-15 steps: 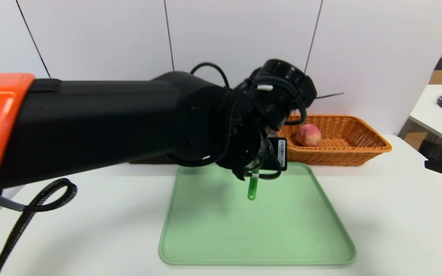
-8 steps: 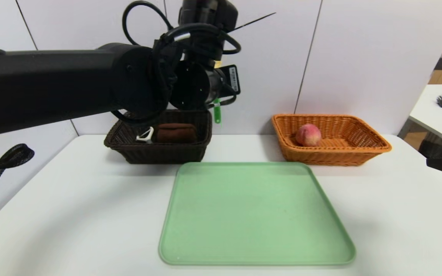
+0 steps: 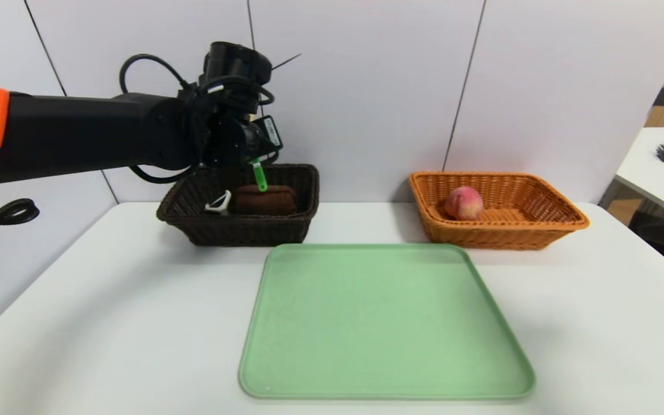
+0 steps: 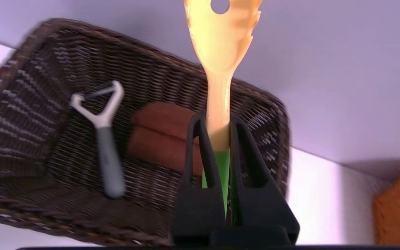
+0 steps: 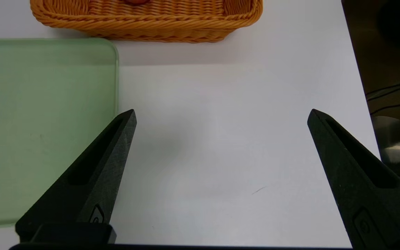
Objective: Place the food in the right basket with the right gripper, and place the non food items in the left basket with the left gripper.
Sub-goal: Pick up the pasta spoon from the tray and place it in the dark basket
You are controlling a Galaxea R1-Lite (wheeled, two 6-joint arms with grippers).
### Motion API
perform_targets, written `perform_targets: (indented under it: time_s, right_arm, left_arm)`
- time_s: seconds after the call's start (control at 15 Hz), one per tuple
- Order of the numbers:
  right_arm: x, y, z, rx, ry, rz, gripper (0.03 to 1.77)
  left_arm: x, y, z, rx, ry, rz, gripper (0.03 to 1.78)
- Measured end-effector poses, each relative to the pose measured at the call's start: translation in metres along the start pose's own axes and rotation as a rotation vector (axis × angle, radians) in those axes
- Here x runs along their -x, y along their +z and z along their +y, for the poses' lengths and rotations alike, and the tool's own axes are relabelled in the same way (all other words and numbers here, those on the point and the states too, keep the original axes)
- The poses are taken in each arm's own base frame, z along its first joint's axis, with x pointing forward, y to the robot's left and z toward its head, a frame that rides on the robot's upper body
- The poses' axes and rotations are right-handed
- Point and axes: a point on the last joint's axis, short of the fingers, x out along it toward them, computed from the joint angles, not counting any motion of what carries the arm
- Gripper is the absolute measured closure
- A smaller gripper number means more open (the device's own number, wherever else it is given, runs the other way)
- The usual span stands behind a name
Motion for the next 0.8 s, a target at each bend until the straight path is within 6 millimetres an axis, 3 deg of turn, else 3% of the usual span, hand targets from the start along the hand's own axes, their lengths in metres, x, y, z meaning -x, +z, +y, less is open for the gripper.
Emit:
perform_targets:
  time_s: [0.27,0.8]
  right_arm:
    - [-0.002,0.001,0.000,0.001,0.000,0.004,0.10]
    - [-0.003,0.005,0.000,0.001,-0.002,0.001,0.10]
  left_arm:
    - [-0.013,0.012,0.033,0.044,0.078,-0.025,1.70]
    - [-0.023,-0.007,0.049,0.097,0.067,-0.097,1.70]
